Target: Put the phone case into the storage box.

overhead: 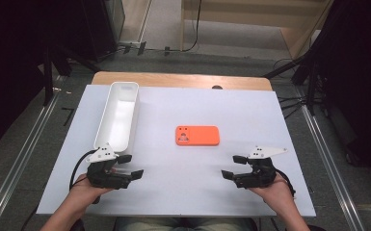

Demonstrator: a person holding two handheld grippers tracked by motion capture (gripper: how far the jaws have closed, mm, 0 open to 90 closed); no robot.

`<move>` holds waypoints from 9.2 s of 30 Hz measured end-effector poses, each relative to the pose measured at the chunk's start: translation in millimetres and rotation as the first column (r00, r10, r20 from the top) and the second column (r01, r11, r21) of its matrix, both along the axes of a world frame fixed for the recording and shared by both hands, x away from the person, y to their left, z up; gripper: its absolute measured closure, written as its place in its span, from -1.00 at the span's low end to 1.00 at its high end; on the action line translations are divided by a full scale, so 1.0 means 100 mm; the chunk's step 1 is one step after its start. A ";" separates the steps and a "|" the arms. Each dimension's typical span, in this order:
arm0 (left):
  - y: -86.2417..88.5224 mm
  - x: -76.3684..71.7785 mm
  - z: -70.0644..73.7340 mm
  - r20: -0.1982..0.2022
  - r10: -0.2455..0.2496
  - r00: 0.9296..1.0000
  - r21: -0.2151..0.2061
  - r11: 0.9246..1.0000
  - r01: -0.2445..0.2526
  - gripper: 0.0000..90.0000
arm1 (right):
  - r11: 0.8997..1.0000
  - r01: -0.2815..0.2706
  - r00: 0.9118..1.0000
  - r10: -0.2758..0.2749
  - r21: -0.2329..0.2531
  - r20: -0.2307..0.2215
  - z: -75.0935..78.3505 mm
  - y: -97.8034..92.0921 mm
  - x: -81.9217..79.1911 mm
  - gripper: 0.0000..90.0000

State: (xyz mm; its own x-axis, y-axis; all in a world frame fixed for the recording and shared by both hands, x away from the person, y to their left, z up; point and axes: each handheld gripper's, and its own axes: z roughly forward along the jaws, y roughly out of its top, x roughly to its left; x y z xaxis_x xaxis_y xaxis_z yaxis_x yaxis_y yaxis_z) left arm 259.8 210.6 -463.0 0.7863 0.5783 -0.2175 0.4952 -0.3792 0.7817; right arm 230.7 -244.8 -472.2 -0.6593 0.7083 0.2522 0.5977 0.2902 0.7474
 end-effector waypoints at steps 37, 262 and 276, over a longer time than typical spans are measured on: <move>0.02 0.00 0.00 -0.001 0.007 1.000 -0.002 1.000 -0.007 -0.47 | 1.000 0.022 0.999 -0.022 0.003 0.023 0.31 0.16 0.60 -0.50; 0.04 0.00 0.01 0.019 0.009 1.000 0.007 1.000 -0.009 -0.46 | 0.998 -0.019 0.999 0.020 0.056 -0.026 0.11 0.07 0.08 -0.43; 0.03 0.00 0.02 0.020 0.002 1.000 0.013 1.000 -0.002 -0.46 | 0.999 -0.016 0.999 0.018 0.047 -0.038 0.03 -0.03 -0.07 -0.51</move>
State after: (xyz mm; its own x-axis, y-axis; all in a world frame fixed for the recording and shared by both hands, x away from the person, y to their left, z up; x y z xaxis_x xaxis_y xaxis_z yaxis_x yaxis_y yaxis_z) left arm 259.5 214.0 -461.3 0.7894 0.5824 -0.1942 0.4803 -0.3888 0.7863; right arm 223.4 -247.9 -469.4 -0.6605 0.6838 0.3101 0.6217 0.2665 0.7365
